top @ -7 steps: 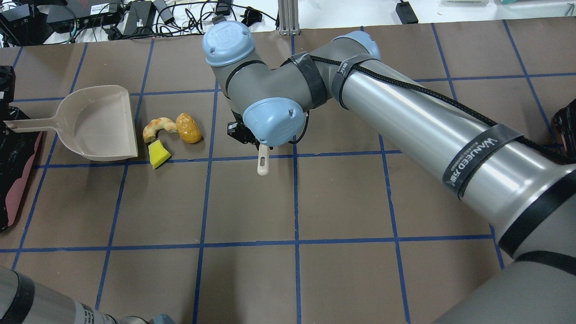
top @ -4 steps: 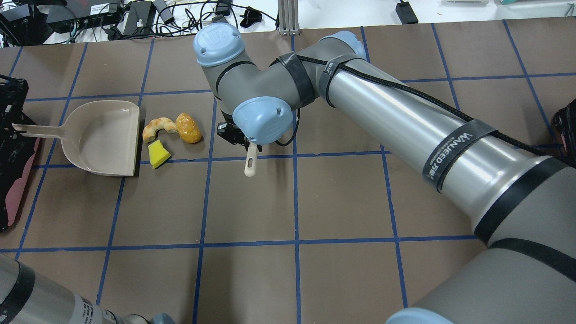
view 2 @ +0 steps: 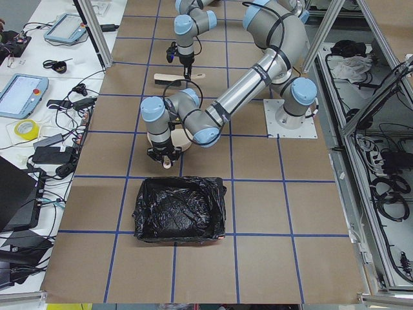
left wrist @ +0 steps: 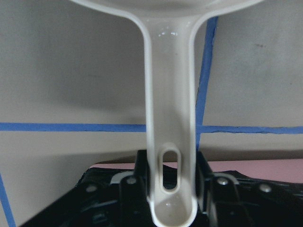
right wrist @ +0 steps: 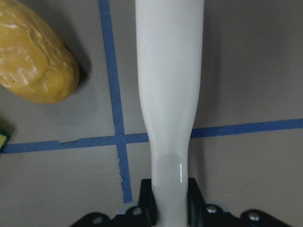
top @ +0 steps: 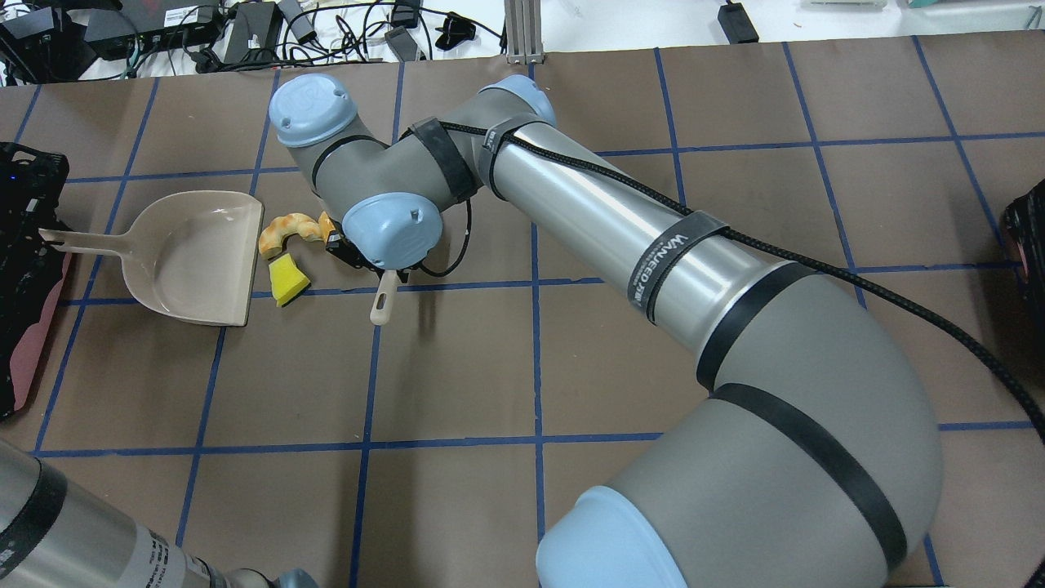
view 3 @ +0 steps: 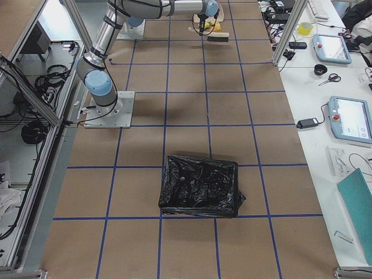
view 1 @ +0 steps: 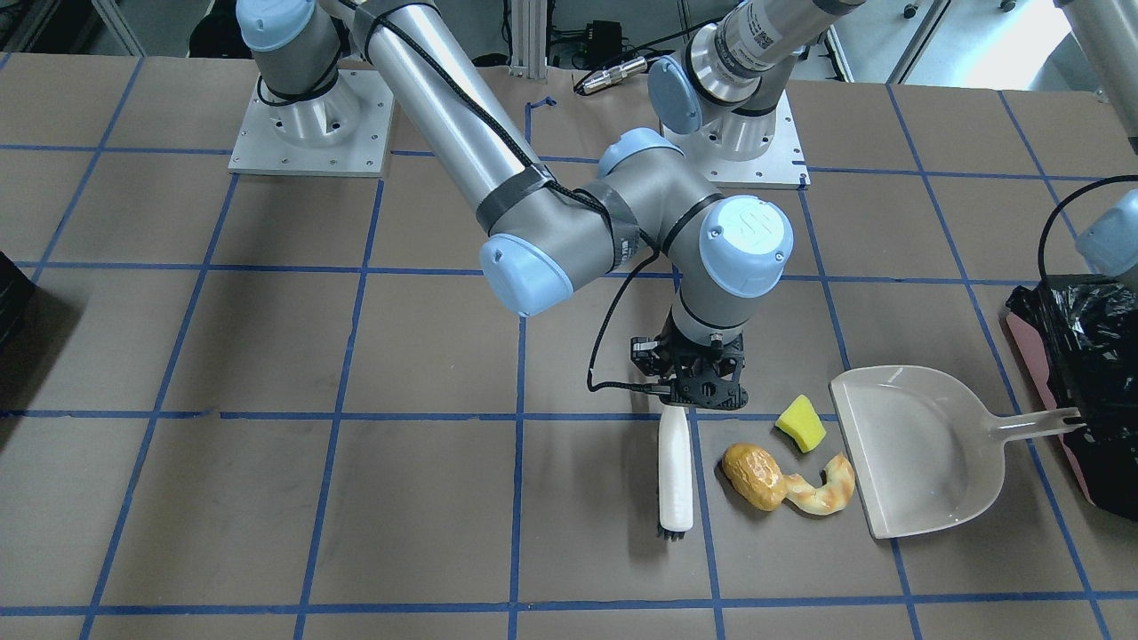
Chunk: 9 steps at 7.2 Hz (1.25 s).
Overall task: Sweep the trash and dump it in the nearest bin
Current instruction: 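Sweep the sponge and food scraps into the dustpan with the right gripper's brush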
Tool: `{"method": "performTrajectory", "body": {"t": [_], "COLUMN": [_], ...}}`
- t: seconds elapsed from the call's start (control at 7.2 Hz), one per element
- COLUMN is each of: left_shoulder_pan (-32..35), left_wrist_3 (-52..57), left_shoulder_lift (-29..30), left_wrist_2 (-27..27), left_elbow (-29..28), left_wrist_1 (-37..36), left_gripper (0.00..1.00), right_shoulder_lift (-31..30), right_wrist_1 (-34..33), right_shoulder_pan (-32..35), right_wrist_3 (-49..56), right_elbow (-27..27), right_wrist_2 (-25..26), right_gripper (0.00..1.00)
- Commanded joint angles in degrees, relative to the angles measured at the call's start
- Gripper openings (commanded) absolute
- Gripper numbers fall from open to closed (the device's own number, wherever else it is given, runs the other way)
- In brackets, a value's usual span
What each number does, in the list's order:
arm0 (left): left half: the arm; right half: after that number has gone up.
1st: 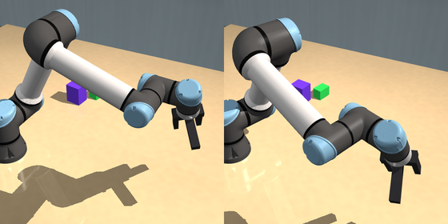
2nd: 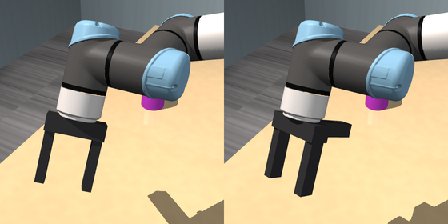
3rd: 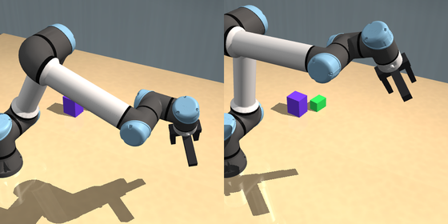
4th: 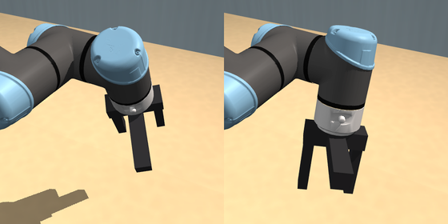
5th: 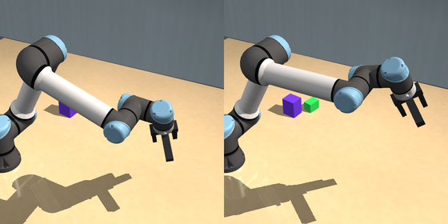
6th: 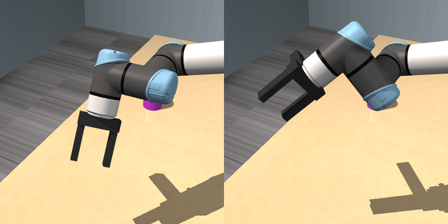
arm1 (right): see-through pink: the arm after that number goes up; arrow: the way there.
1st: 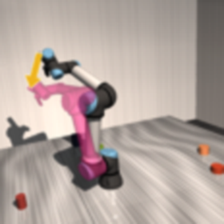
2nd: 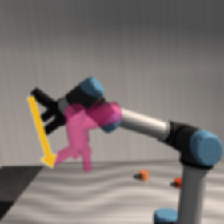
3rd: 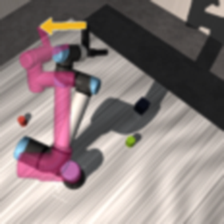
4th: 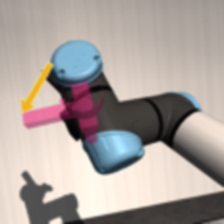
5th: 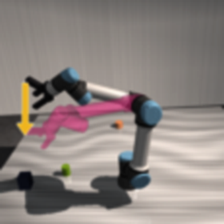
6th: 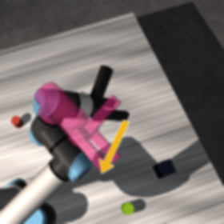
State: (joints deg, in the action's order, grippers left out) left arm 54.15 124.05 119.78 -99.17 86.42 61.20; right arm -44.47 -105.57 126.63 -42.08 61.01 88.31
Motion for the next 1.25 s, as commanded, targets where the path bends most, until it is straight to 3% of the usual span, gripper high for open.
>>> {"method": "performTrajectory", "body": {"t": [0.0, 0.69, 0.83, 1.11], "left_shoulder_pan": [0.25, 0.95, 1.04, 1.48], "left_wrist_3": [0.48, 0.14, 0.14, 0.22], "left_shoulder_lift": [1.07, 1.07, 1.07, 1.07], "left_wrist_2": [0.02, -0.5, -0.59, -0.77], "left_elbow": [-0.02, -0.11, -0.11, -0.11], "left_wrist_1": [-0.72, -1.43, -1.69, -1.69], "left_gripper": [0.0, 0.0, 0.0, 0.0], "right_shoulder_lift": [1.85, 6.06, 6.24, 9.91], "right_wrist_1": [0.01, -0.17, -0.25, -0.43], "right_shoulder_pan": [0.72, 3.36, 4.58, 5.12], "right_wrist_3": [-2.65, -6.15, -7.21, -8.71], "right_elbow": [-2.48, -7.05, -8.18, -14.31], "right_wrist_2": [-2.33, -4.28, -6.89, -8.75], "right_gripper": [0.0, 0.0, 0.0, 0.0]}}
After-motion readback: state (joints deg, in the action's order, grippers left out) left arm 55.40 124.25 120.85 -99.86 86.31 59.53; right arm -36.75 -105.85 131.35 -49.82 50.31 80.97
